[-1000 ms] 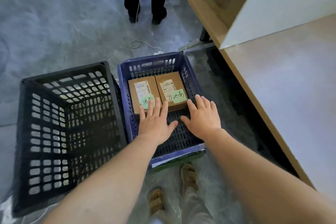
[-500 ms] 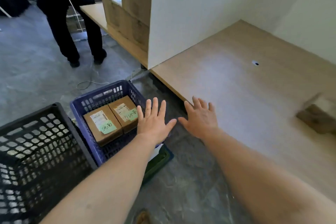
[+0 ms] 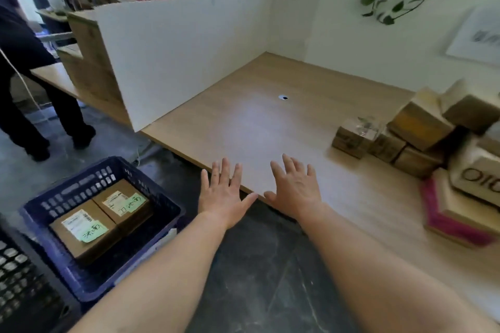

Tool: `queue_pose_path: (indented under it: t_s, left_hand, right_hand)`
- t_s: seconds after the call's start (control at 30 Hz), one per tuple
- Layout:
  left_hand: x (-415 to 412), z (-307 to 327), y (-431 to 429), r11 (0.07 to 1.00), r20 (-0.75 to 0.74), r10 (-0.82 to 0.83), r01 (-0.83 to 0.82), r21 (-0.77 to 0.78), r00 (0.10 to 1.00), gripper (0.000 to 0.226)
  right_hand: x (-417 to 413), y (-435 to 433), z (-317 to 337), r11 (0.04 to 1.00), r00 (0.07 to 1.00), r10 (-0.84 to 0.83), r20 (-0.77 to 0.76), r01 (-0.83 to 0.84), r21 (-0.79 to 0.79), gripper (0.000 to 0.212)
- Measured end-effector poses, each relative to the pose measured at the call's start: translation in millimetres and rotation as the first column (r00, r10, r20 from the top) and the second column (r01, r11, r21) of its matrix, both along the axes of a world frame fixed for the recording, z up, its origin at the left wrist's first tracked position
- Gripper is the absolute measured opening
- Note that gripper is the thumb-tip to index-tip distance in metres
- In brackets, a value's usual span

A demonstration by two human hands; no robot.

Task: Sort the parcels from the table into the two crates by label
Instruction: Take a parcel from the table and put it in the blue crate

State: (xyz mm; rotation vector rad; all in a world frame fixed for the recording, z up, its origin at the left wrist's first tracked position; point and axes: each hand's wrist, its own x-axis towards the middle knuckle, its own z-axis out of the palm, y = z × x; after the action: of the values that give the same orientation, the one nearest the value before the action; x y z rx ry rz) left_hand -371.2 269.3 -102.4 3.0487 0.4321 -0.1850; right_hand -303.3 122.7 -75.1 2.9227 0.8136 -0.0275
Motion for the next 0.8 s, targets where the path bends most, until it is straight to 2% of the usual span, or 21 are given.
queue_pose_path:
  t_s: [0.3, 0.47, 0.8]
  left_hand:
    - [29.5, 2.4, -152.4, 0.975, -0.02, -0.218, 0.219, 0.043, 0.976, 0.081]
    - [49.4, 3.7, -225.4, 0.941, 0.022, -0.334, 0.331, 0.069, 0.942, 0.081]
    - [86.0, 19.7, -322.8, 0.858, 0.095, -0.514, 0.512, 0.052, 0.852, 0.081]
  right_hand:
    - [0.8, -164.0, 5.9, 0.979, 0.977, -0.204, 0.067, 0.203, 0.016, 0.076]
    - [-4.2, -242.3, 8.2, 0.949, 0.945, -0.316, 0.084, 0.314, 0.043, 0.078]
    - [-0.7, -349.5, 23.8, 0.851, 0.847, -0.525, 0.09, 0.518, 0.088, 0.076]
